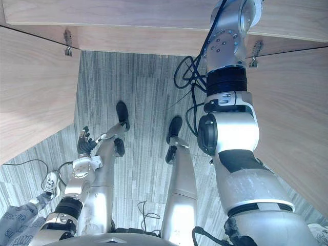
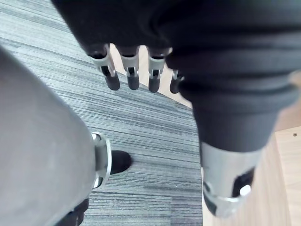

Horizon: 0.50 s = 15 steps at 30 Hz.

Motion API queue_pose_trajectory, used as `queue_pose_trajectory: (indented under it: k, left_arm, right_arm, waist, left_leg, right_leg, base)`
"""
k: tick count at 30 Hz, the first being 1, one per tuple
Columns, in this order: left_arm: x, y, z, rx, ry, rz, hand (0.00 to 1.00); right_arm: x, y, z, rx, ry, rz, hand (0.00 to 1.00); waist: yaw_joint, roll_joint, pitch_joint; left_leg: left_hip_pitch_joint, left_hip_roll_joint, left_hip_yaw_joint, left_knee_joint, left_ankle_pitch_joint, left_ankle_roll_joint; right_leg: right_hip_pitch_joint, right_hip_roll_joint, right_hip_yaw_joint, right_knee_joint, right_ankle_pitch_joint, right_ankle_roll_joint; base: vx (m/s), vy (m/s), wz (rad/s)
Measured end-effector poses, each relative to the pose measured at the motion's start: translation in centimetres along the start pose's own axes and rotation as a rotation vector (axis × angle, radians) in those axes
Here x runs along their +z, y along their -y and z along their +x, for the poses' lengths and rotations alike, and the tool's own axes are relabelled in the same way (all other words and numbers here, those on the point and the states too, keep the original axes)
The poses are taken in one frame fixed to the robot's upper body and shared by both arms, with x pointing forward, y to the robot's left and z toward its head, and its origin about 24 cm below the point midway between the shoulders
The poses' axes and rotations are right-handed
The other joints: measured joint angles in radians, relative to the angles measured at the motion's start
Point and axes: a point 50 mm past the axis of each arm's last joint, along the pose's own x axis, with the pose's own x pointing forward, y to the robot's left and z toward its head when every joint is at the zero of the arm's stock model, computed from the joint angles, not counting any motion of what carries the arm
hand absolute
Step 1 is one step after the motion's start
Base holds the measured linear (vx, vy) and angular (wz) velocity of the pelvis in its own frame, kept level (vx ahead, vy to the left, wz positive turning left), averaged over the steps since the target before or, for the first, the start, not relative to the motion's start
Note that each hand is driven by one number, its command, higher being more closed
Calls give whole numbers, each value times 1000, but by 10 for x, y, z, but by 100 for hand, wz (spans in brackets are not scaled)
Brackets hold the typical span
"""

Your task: Walk over to the cabinet, pick up the folder, carry it to the office cabinet, place the folder inside the office cabinet, then close the office cabinet door

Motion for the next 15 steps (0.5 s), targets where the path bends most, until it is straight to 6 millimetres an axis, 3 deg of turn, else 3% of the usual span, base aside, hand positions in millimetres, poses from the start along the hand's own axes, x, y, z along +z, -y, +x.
queue_pose_trajectory:
  k: [10,15]
  left_arm:
    - [-3,1,-1,0,-17,-9,0]
    - [-5,3,-1,1,-31,-22,0]
  right_arm:
    - [-10,4,-1,-15,-27,-40,0]
    - [-25,2,-15,-33,-65,36,0]
  waist:
    - [-4,0,0]
    - [-12,0,0]
  left_leg:
    - [18,1,-1,0,3,-2]
    - [33,7,2,3,2,-2]
  right_leg:
    - [19,0,-1,1,1,-1]
    - [33,5,1,-1,3,-4]
  base:
    - [0,0,0]
    - [-7,-8,-2]
